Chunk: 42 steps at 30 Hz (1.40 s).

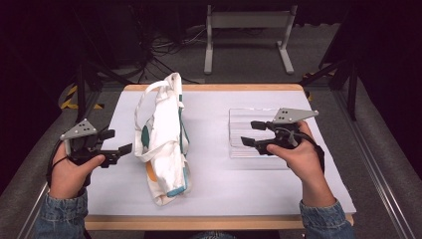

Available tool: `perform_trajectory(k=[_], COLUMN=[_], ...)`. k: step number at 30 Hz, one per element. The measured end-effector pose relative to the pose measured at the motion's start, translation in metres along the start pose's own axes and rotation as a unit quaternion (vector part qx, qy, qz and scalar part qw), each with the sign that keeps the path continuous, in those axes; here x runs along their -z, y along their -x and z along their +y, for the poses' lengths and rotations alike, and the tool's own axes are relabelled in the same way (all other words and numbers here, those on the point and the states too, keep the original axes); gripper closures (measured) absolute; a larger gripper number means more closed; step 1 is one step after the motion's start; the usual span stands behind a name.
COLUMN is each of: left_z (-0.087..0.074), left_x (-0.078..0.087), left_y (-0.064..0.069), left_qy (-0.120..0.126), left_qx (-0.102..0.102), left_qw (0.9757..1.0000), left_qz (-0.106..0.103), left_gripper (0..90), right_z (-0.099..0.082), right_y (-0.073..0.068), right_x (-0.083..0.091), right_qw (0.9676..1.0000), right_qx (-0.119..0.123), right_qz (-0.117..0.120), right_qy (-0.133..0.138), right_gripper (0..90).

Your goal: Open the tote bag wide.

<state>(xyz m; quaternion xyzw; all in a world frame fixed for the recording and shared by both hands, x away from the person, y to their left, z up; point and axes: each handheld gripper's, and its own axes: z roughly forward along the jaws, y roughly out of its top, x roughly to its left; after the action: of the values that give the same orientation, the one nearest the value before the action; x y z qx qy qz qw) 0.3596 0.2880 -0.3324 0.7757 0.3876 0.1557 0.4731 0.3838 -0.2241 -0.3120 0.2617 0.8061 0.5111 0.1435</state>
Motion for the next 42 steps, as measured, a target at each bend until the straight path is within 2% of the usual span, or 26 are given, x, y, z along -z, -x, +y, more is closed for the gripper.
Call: perform_trajectory(k=[6, 10, 11, 13, 15, 19, 23, 28, 34, 40, 42], left_z=[0.003, 0.005, 0.006, 0.008, 0.011, 0.014, 0.017, 0.021, 0.022, 0.023, 0.024], left_x=[0.003, 0.005, 0.005, 0.006, 0.008, 0.010, 0.011, 0.007, 0.005, -0.005, -0.009], left_y=[0.008, 0.013, 0.014, 0.019, 0.027, 0.036, 0.046, 0.059, 0.066, 0.073, 0.074], left_qy=[0.004, 0.006, 0.008, 0.010, 0.014, 0.018, 0.023, 0.019, 0.017, 0.008, 0.009], left_qx=[-0.011, -0.011, -0.019, -0.021, -0.036, -0.046, -0.058, -0.075, -0.084, -0.093, -0.095], left_qw=[0.9999, 0.9999, 0.9997, 0.9995, 0.9988, 0.9981, 0.9969, 0.9946, 0.9929, 0.9915, 0.9912], left_qz=[-0.006, -0.011, -0.014, -0.021, -0.031, -0.036, -0.049, -0.068, -0.083, -0.091, -0.092], left_gripper=[14.4, 13.4, 13.4, 13.3, 13.2, 13.1, 13.1, 12.8, 12.7, 13.0, 15.8], right_z=[-0.002, -0.002, -0.002, -0.003, -0.003, -0.004, -0.004, -0.007, -0.008, -0.009, -0.009], right_y=[0.001, 0.001, 0.001, 0.002, 0.002, 0.002, 0.001, 0.003, 0.002, 0.001, 0.000], right_x=[-0.002, -0.002, -0.002, -0.003, -0.004, -0.005, -0.005, -0.009, -0.013, -0.016, -0.017], right_qw=[1.0000, 1.0000, 1.0000, 1.0000, 1.0000, 0.9999, 0.9999, 0.9998, 0.9998, 0.9997, 0.9997], right_qx=[0.000, -0.002, -0.003, -0.004, -0.006, -0.006, -0.006, -0.011, -0.012, -0.010, -0.011], right_qz=[-0.002, -0.004, -0.004, -0.005, -0.005, -0.005, -0.005, -0.002, 0.001, 0.003, 0.004], right_qy=[-0.004, -0.003, -0.003, -0.004, -0.006, -0.007, -0.007, -0.014, -0.018, -0.022, -0.023], right_gripper=[31.3, 30.5, 30.4, 30.1, 29.7, 29.6, 29.3, 29.0, 28.6, 28.5, 28.3])
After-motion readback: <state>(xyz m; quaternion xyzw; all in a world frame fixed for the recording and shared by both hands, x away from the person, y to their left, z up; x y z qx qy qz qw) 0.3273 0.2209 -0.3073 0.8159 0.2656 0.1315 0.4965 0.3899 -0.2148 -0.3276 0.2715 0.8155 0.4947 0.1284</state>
